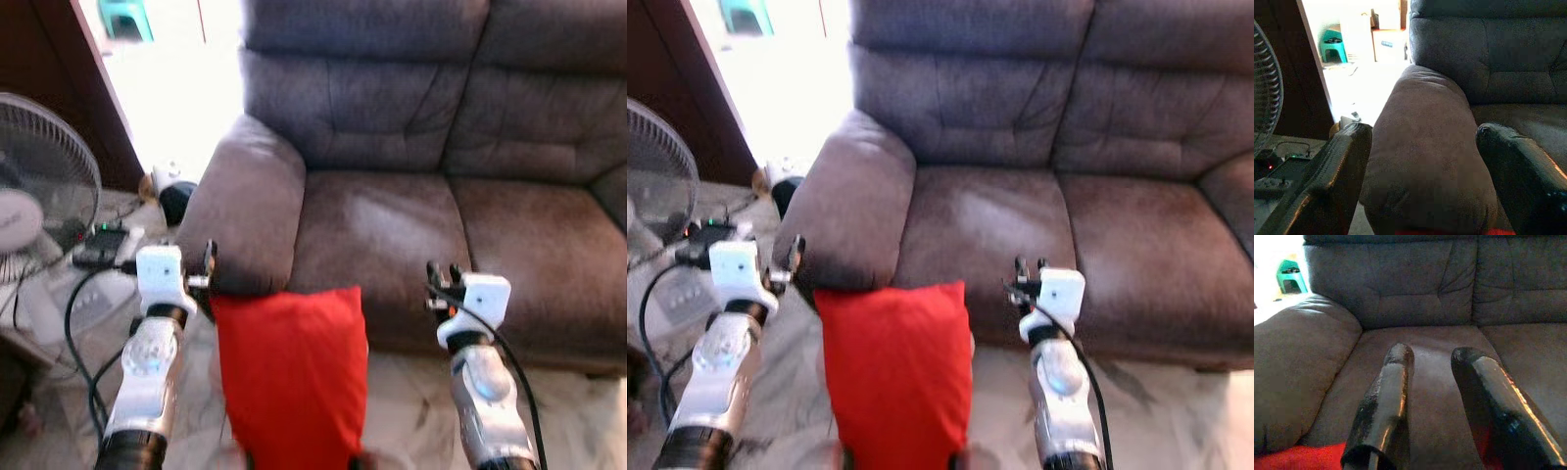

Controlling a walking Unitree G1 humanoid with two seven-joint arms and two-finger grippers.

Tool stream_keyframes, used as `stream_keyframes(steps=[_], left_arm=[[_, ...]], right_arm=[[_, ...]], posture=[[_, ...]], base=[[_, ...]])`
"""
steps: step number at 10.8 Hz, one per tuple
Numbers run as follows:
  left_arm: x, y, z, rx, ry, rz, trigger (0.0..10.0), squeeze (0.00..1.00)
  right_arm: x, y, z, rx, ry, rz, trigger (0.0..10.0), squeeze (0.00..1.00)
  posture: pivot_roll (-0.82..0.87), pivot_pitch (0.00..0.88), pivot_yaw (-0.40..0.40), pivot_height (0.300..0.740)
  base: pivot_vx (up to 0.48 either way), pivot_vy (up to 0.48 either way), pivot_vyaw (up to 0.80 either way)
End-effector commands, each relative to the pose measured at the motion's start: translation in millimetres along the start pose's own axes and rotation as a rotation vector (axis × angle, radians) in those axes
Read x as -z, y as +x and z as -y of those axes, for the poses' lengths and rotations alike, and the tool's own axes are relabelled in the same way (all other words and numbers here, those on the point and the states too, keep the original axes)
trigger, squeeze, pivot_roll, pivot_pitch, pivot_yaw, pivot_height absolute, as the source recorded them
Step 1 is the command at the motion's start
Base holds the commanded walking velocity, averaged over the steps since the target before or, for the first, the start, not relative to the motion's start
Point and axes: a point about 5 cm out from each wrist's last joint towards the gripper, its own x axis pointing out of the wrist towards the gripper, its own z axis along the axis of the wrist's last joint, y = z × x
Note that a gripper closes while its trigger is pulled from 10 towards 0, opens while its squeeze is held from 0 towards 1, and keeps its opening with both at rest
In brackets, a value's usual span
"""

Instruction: Move the pillow to the sofa from floor

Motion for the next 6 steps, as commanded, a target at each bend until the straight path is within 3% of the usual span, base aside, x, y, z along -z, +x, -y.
stream_keyframes(steps=[1,6], left_arm=[[-2.5,2.2,1.0,-0.004,-0.015,0.003,10.0,0.0],[-2.5,3.5,2.3,-0.001,-0.018,0.001,10.0,0.0]], right_arm=[[0.6,-0.9,1.1,0.005,0.012,-0.001,10.0,0.0],[2.3,-0.3,0.9,0.002,0.01,-0.013,10.0,0.0]], posture=[[0.02,0.085,-0.034,0.65],[0.02,0.082,-0.035,0.65]], base=[[0.0,0.0,0.0],[0.0,0.0,0.0]])
